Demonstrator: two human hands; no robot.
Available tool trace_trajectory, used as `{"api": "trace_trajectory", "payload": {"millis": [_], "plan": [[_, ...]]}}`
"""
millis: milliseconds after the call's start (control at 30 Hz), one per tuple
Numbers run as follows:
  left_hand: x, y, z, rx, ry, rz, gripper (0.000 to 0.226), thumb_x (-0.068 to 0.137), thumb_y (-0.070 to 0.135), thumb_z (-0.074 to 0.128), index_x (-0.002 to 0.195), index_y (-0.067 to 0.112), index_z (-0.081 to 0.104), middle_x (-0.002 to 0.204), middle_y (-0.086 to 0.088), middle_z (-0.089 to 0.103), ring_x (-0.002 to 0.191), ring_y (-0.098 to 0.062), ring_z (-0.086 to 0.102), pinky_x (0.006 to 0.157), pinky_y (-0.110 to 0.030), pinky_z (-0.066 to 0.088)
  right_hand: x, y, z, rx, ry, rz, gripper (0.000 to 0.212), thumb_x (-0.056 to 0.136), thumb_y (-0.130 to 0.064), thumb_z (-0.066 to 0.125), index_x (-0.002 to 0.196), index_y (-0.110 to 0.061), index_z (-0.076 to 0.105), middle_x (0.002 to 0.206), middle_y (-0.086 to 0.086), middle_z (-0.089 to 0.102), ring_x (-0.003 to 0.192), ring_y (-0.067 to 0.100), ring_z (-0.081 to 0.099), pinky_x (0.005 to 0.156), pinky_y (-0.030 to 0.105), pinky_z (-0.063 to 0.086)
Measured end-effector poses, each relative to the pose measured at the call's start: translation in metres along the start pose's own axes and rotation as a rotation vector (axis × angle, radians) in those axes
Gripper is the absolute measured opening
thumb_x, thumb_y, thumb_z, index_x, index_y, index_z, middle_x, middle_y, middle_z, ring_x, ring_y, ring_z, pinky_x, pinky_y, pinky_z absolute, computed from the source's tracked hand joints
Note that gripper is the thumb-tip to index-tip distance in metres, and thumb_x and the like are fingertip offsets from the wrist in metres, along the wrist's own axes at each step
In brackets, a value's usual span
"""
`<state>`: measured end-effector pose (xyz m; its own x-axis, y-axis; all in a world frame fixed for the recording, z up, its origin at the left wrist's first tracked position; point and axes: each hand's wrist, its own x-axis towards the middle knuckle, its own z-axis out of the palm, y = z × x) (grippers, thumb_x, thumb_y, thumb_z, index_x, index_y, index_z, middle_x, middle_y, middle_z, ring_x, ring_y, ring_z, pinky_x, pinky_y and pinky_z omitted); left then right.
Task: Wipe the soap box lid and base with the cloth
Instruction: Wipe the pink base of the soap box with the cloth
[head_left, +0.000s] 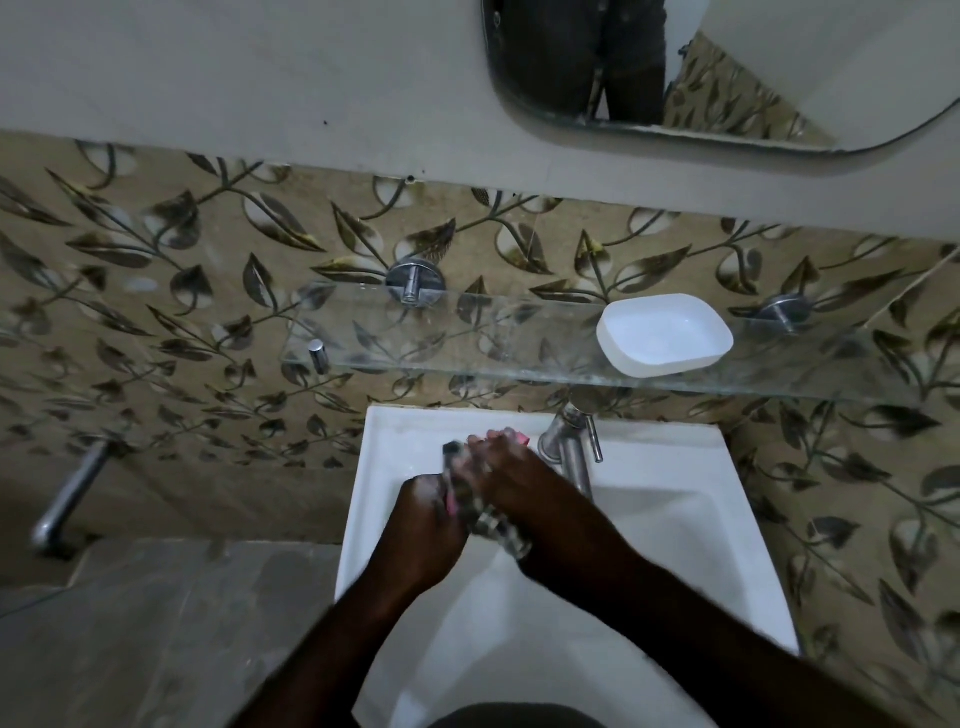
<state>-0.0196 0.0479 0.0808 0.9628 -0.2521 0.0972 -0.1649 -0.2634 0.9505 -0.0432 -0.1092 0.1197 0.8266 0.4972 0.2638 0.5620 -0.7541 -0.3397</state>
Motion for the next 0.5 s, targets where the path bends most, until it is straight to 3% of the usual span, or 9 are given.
{"api": "trace_trajectory", "payload": {"millis": [67, 133, 233, 333, 400, 500], "plan": [[-0.001, 0.005, 0.006, 0.012, 0.007, -0.059, 0.037, 0.089, 0.017, 0.067, 0.055, 0.021, 0.054, 0.042, 0.014, 0.04, 0.042, -0.002, 0.031, 0.045, -0.016, 0.025, -0.001, 0.02, -0.001, 0.045, 0.05, 0.174, 0.067, 0.074, 0.001, 0.05, 0.14, -0.008, 0.044, 0.147, 0.005, 0.042, 0.135, 0.031, 0.04, 0.118, 0.022, 0.009], [-0.001, 0.008, 0.01, 0.001, -0.004, -0.081, 0.033, 0.09, 0.024, 0.066, 0.06, 0.014, 0.056, 0.043, 0.012, 0.036, 0.043, -0.004, 0.027, 0.045, -0.019, 0.023, 0.001, 0.018, 0.0, 0.051, 0.086, 0.346, 0.068, 0.069, 0.001, 0.048, 0.137, -0.004, 0.052, 0.143, 0.01, 0.048, 0.132, 0.034, 0.048, 0.115, 0.022, 0.014], [0.002, 0.008, 0.008, 0.027, 0.012, -0.001, 0.041, 0.087, 0.018, 0.063, 0.05, 0.027, 0.048, 0.044, 0.016, 0.046, 0.043, 0.002, 0.037, 0.046, -0.014, 0.028, 0.001, -0.012, 0.007, 0.0, 0.132, 0.278, 0.061, 0.076, -0.004, 0.041, 0.137, -0.001, 0.051, 0.141, 0.013, 0.051, 0.135, 0.029, 0.04, 0.12, 0.027, 0.01], [0.0, 0.004, 0.003, 0.052, 0.001, 0.033, 0.035, 0.074, 0.01, 0.059, 0.054, 0.038, 0.053, 0.057, 0.027, 0.062, 0.055, 0.012, 0.055, 0.051, -0.006, 0.036, -0.008, -0.025, 0.01, -0.038, -0.021, 0.143, 0.066, 0.077, -0.006, 0.045, 0.143, -0.004, 0.043, 0.147, 0.016, 0.045, 0.139, 0.033, 0.036, 0.118, 0.038, 0.012], [-0.001, 0.003, 0.004, 0.084, 0.013, 0.049, 0.034, 0.081, 0.011, 0.058, 0.056, 0.033, 0.055, 0.056, 0.023, 0.062, 0.054, 0.01, 0.054, 0.051, -0.009, 0.037, -0.013, -0.009, 0.012, -0.045, -0.038, 0.122, 0.058, 0.086, -0.013, 0.037, 0.144, -0.009, 0.042, 0.148, 0.011, 0.045, 0.14, 0.027, 0.035, 0.121, 0.033, 0.014], [-0.004, 0.01, 0.011, 0.148, 0.056, 0.067, 0.017, 0.089, 0.009, 0.063, 0.078, 0.02, 0.069, 0.07, 0.022, 0.062, 0.063, 0.018, 0.053, 0.06, -0.005, 0.04, -0.009, 0.021, 0.007, 0.056, 0.1, 0.346, 0.066, 0.074, -0.006, 0.034, 0.138, -0.01, 0.051, 0.141, 0.002, 0.047, 0.134, 0.025, 0.044, 0.116, 0.017, 0.016]]}}
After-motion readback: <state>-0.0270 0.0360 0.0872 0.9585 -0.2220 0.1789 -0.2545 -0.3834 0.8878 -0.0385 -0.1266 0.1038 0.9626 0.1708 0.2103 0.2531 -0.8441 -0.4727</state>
